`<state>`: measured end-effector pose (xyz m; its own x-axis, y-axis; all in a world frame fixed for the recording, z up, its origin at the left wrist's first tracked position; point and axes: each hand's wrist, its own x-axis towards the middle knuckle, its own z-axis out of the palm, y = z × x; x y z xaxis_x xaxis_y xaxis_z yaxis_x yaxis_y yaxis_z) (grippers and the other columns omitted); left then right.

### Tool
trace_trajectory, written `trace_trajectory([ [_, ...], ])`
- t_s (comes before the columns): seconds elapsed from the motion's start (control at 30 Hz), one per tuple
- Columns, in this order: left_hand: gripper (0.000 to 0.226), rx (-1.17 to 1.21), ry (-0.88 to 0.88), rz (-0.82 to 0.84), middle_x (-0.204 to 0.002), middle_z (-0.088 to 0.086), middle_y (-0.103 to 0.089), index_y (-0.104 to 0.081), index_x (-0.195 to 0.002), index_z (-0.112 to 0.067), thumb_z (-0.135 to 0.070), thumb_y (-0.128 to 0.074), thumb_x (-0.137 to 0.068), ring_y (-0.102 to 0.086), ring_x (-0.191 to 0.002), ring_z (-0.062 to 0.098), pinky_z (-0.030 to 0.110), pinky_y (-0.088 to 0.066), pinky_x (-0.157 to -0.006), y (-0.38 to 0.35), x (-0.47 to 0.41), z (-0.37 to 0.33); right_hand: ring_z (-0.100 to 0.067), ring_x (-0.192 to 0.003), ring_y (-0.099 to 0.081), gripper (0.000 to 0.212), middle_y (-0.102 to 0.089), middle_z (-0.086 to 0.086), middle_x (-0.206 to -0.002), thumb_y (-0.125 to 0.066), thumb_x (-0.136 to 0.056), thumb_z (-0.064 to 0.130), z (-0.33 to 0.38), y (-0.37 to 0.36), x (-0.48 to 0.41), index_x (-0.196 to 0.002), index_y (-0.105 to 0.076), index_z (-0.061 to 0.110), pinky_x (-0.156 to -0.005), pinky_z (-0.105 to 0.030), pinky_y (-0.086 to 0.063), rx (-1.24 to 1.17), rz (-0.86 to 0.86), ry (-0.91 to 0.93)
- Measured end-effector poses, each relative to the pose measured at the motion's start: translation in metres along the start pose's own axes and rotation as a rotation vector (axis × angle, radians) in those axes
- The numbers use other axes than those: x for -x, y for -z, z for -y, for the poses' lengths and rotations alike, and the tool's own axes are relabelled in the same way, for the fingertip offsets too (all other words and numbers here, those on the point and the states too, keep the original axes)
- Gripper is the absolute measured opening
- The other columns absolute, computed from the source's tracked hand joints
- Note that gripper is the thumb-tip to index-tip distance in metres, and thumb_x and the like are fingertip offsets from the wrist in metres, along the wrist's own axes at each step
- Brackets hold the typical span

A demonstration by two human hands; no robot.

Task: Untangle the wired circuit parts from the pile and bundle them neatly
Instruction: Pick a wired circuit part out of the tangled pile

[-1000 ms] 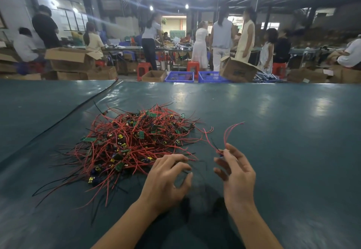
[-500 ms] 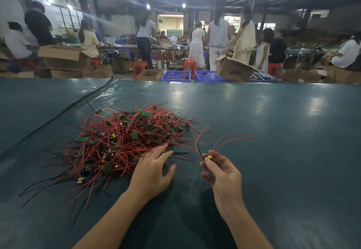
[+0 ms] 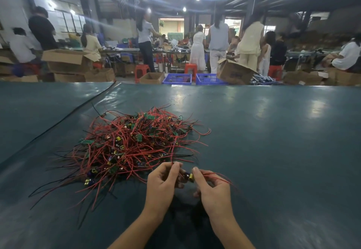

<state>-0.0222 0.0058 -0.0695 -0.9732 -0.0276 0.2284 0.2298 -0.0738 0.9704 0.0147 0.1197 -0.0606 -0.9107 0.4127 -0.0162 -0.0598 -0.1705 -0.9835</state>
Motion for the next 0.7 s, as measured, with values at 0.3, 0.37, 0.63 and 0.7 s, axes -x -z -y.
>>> trace_trajectory([
  [0.3,0.037,0.167,0.156,0.166,-0.079,0.012,-0.073,-0.074,-0.087,-0.012,-0.044,-0.074,-0.068,-0.069,-0.069,0.021,0.028,-0.058,-0.063,0.0024,0.0009,-0.0027,-0.018,-0.062,-0.071,0.019,-0.075,-0.008,-0.072,-0.067,-0.088,0.028,0.0045,0.0003,0.0035,-0.075,-0.080,0.023,-0.056,-0.022,-0.055,-0.042,0.113,0.001],
  [0.37,0.034,0.131,0.168,0.238,-0.083,0.014,-0.074,-0.077,-0.089,-0.016,-0.044,-0.074,-0.070,-0.072,-0.075,0.026,0.033,-0.060,-0.069,0.0034,0.0009,-0.0024,-0.026,-0.070,-0.074,0.017,-0.076,-0.013,-0.079,-0.067,-0.089,0.023,0.0053,0.0005,0.0037,-0.081,-0.081,0.018,-0.058,-0.025,-0.058,-0.089,0.158,-0.010],
  [0.63,0.023,0.251,0.194,0.195,-0.087,0.018,-0.075,-0.078,-0.086,-0.010,-0.023,-0.077,-0.067,-0.072,-0.076,0.022,0.021,-0.055,-0.064,0.0030,0.0016,-0.0027,-0.015,-0.050,-0.052,0.018,-0.063,-0.010,-0.057,-0.074,-0.083,0.032,-0.0003,0.0029,-0.0009,-0.076,-0.080,0.018,-0.049,-0.027,-0.046,-0.069,0.044,-0.068],
  [0.7,0.021,0.236,0.181,0.197,-0.087,0.017,-0.075,-0.078,-0.085,-0.010,-0.021,-0.077,-0.067,-0.072,-0.077,0.022,0.022,-0.055,-0.064,0.0024,0.0022,-0.0022,-0.010,-0.041,-0.042,0.023,-0.055,-0.003,-0.048,-0.072,-0.085,0.035,-0.0010,0.0017,-0.0006,-0.073,-0.080,0.018,-0.043,-0.022,-0.039,-0.048,0.031,-0.057],
])
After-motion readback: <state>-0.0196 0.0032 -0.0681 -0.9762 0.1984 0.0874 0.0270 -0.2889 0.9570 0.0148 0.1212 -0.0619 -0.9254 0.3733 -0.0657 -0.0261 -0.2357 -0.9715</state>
